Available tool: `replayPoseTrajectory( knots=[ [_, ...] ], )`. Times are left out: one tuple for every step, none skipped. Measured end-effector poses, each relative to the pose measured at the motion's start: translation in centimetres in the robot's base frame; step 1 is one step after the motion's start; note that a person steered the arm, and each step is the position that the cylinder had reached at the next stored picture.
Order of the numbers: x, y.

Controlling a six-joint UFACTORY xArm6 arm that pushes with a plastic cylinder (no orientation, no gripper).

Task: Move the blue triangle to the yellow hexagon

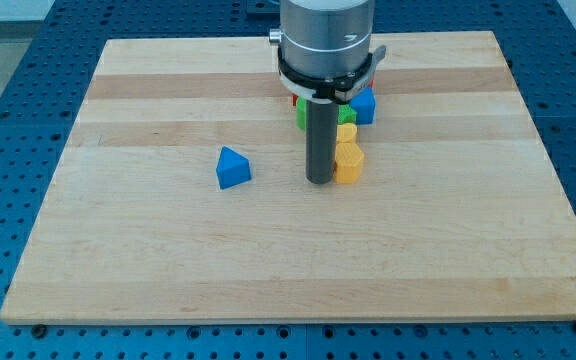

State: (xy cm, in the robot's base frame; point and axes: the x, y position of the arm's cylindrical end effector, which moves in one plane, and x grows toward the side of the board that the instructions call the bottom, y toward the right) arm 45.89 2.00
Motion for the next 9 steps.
replayPoseTrajectory(
  knots=[
    [0.2,-0.7],
    [2.8,-2.1],
    [4.8,-5.5],
    [4.8,-11.7],
    [4.6,-16.6],
    [0.9,-18.0],
    [-1.5,-17.3],
    [-1.6,-14.7],
    [-1.4,-11.9]
  ],
)
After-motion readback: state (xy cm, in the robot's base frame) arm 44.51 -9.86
